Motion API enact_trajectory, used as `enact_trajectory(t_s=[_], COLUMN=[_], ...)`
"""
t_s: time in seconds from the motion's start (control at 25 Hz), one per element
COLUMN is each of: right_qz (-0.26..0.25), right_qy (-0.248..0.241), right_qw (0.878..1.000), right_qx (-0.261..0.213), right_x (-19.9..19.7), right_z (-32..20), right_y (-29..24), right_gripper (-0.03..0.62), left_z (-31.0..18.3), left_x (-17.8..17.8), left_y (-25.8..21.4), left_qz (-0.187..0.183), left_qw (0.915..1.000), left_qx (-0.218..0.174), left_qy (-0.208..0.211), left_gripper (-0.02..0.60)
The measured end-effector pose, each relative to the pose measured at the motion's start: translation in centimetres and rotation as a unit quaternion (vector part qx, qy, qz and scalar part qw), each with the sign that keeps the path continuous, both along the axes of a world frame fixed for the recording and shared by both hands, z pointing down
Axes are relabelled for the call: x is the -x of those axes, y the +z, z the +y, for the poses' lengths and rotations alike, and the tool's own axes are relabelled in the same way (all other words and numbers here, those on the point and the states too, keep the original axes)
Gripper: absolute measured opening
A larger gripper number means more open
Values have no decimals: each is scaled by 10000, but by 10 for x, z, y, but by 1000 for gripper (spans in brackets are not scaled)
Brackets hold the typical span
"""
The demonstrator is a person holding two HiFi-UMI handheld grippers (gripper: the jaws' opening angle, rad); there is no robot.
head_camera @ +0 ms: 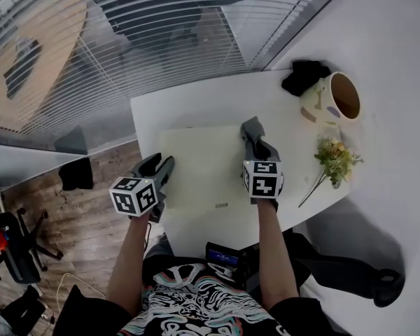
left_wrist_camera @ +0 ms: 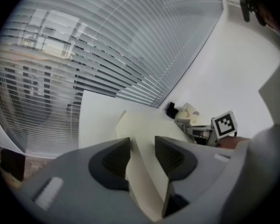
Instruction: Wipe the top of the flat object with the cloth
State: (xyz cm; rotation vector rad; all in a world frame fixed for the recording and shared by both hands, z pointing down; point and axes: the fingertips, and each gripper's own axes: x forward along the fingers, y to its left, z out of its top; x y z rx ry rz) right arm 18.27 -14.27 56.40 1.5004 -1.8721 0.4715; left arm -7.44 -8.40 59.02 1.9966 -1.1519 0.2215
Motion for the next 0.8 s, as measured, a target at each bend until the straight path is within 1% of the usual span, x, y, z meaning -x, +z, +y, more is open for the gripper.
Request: enact_trajectory(t_s=[0.4,0.8], right_qz=[-41,-61], right_qy=[-95,-207], right_qw=[9998,9997], right_qx=[143,127], right_x=[13,25], right_z=[2,2], right_y=[0,2], right_gripper=[14,14], left_z=[2,2], left_x=[1,1], left_y=[0,2], left_qz=[104,141], left_qw=[9999,9998], left_qx=[-6,-3], left_qy=[-102,-160], left_gripper=[210,210])
